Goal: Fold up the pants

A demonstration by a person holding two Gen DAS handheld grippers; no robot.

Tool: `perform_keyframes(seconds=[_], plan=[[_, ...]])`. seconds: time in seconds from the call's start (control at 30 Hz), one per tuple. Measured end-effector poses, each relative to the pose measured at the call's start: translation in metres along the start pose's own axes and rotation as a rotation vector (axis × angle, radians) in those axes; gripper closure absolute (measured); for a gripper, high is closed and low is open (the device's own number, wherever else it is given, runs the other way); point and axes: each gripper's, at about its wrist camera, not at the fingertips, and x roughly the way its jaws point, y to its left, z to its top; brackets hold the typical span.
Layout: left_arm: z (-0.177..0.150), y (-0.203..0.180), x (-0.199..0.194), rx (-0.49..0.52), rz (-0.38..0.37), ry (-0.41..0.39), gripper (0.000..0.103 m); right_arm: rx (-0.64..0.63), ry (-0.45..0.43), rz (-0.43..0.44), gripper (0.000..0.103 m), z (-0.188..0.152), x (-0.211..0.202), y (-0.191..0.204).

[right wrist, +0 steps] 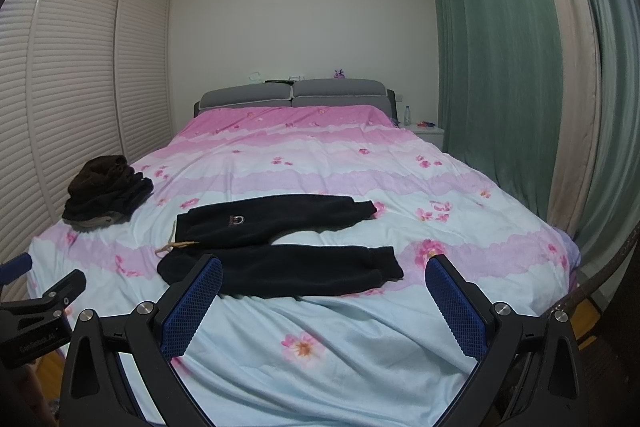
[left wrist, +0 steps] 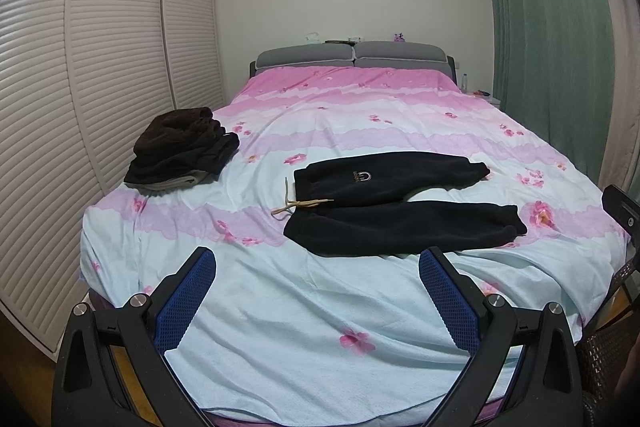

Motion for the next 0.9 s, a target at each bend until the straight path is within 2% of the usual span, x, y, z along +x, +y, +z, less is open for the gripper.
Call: perform_keyframes(seconds=[0.73, 0.9], plan=[[-0.0007, 0.003, 0.0055, 0.011, 0.009, 0.002, 0.0, -0.003, 0.0, 0.001, 0.0, 0.0007, 0.0018, -0.0022], [0.0074, 0.0023, 0.0085, 0.021, 0.008, -0.021, 0.0, -0.01, -0.01, -0.003, 0.0, 0.0057, 0.0037, -0.0039]])
